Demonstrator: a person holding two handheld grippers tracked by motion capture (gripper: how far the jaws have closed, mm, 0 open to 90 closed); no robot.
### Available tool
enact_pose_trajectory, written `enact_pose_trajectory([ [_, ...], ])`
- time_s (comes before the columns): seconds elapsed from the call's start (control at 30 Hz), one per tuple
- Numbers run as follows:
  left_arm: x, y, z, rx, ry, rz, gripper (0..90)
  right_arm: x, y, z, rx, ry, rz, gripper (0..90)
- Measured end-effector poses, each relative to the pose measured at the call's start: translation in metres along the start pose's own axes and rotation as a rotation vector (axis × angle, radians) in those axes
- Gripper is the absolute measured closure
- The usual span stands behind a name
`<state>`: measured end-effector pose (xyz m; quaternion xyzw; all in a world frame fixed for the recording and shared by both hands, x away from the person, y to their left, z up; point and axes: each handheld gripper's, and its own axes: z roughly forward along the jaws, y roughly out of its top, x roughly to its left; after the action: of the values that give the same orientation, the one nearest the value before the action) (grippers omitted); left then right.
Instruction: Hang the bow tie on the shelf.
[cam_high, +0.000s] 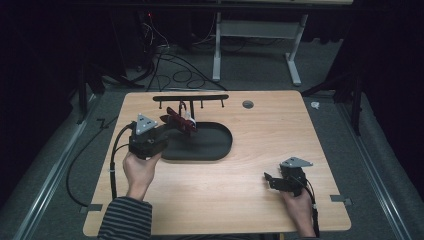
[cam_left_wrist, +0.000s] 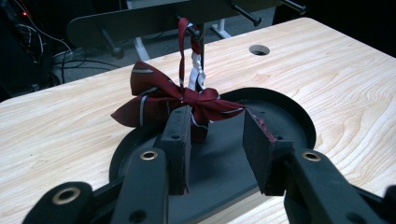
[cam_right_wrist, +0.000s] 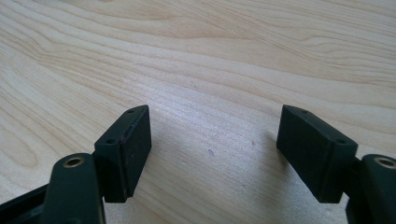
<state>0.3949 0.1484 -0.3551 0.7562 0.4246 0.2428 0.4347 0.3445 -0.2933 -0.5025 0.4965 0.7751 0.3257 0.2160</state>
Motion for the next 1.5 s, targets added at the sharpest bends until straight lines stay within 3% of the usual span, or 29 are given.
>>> enact_pose_trajectory([
  [0.4, 0.002, -0.007, -0.004, 0.008, -0.003, -0.007, 61.2, 0.000, 0.000, 0.000, 0.001, 0.000, 0.002, 27.8],
  [1.5, 0.010, -0.038, -0.019, 0.012, -0.009, -0.073, 59.5, 0.000, 0.000, 0.000, 0.001, -0.001, 0.002, 27.8],
])
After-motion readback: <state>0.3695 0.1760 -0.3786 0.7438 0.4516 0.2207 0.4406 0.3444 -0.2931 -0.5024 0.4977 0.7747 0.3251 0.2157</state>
